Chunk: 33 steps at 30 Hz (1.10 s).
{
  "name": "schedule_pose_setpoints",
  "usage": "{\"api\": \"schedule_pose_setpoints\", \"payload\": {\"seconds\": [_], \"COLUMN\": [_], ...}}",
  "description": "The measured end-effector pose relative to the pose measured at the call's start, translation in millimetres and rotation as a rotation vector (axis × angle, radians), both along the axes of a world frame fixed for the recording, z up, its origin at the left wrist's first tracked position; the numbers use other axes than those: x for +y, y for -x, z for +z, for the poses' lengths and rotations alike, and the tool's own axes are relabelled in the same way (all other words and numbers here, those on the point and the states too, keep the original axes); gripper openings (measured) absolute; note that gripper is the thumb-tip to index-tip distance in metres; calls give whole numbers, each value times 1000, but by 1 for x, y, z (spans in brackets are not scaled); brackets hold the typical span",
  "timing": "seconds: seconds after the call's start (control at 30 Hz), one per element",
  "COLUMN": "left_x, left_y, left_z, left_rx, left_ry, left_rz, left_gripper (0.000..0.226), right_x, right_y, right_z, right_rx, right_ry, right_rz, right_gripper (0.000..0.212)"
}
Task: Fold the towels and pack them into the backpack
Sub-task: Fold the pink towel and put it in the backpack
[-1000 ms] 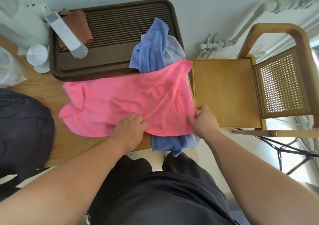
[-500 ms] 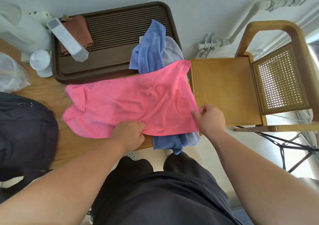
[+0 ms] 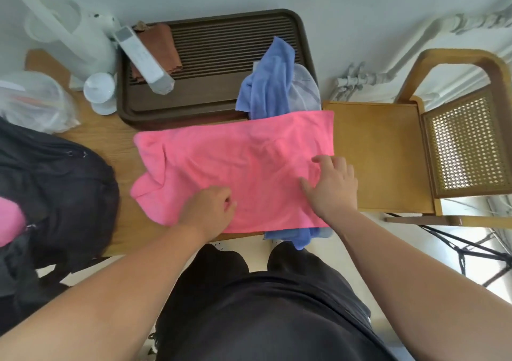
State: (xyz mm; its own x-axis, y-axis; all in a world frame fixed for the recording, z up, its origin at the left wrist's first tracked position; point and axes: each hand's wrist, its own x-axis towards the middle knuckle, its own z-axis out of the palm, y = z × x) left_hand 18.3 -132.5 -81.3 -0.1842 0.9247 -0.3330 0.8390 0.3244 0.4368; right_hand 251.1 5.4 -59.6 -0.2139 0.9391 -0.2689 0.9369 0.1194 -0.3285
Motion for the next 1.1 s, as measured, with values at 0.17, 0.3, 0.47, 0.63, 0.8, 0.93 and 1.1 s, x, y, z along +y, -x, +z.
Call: {"api": "schedule_pose_setpoints", "payload": {"seconds": [0.17,0.3,0.47,0.63,0.8,0.93,1.1], "left_x": [-29,-51,-56,-48,-48,-50,-55], "left_y": [59,95,107,114,114,113,112], "left_z": [7,-2,-10,-7,3,13,22], "left_rx": [213,162,38,7,-111,-306,-447], "left_ry": [-39,186,259,249,142,-14,-102], "left_rz": [563,757,690,742,799,826,805], "left_gripper": [30,60,66,45,6,28,23], "right_x": [-21,-35,-39,-45,-47,-44,-25], "right_y": [90,148,224,285,305,304,283], "right_z": [2,2,8,5,-6,-7,10], "right_rx": [32,-49,-109,-238,-401,-363,222], "right_ry": [60,113,114,178,271,256,202], "right_rz": [462,722,983,1122,1118,1028,694], "right_gripper": [54,58,62,64,71,50,28]}}
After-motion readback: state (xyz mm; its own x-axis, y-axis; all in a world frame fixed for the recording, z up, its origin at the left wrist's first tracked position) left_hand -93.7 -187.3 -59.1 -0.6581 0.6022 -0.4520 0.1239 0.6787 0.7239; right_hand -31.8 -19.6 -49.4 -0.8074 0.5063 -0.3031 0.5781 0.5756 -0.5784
